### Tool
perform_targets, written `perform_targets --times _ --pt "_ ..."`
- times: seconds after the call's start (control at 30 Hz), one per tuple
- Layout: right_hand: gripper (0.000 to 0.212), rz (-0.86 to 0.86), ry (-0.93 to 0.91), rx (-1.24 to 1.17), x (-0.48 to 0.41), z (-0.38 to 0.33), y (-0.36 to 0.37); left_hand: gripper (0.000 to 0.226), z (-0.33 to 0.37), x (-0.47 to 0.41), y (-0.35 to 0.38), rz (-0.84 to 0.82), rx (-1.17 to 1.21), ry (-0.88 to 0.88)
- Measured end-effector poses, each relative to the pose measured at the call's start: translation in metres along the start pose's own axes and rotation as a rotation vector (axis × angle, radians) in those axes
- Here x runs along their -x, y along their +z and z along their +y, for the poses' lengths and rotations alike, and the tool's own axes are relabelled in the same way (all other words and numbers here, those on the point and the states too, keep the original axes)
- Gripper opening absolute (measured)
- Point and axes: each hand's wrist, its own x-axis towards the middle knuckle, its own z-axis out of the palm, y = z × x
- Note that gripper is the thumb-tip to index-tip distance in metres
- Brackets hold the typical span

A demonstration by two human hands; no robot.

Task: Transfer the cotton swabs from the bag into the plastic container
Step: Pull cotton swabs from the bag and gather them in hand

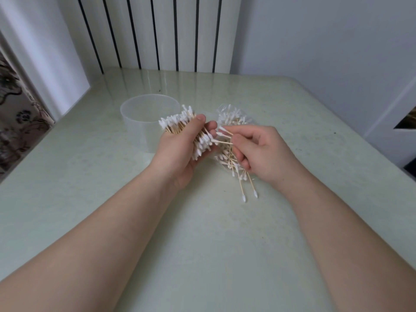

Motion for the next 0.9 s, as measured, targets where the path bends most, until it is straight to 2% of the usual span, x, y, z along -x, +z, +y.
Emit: perform_targets --times 0.13,0.23,0.4,0.5,0.57,0.63,0.73,0.9 --pt "0.04 0.179 0.027 -0.162 -0.005 -0.002 -0.006 0.016 0.0 -0.003 -0.003 0.037 -0.064 0.025" --pt "0.05 0.201 0.075 -0.261 -0.005 -0.002 -0.008 0.019 -0.002 -0.003 -0.001 0.002 -0.167 0.02" --pt "0.043 0.151 0.018 -0.086 -0.004 0.006 -0.004 0.009 -0.009 0.002 0.0 -0.156 -0.287 0.093" --pt "0.046 0.13 -0.128 0.195 -0.001 0.012 -0.005 0.029 -0.011 0.002 -0.001 -0.162 -0.338 0.119" --pt "0.038 0.129 -0.203 0.318 0.0 0.013 -0.004 0.036 -0.011 0.001 -0.003 -0.133 -0.339 0.124" --pt "0.028 0.154 -0.198 0.32 0.0 0.01 -0.001 0.043 -0.012 0.0 -0.004 -0.114 -0.349 0.128" --pt "0.034 0.213 -0.188 0.273 0.002 0.007 0.001 0.043 -0.013 -0.001 -0.004 -0.121 -0.322 0.128" --pt "0.026 0.198 -0.204 0.174 0.0 0.007 0.003 0.039 -0.013 0.002 0.001 -0.181 -0.237 0.128"
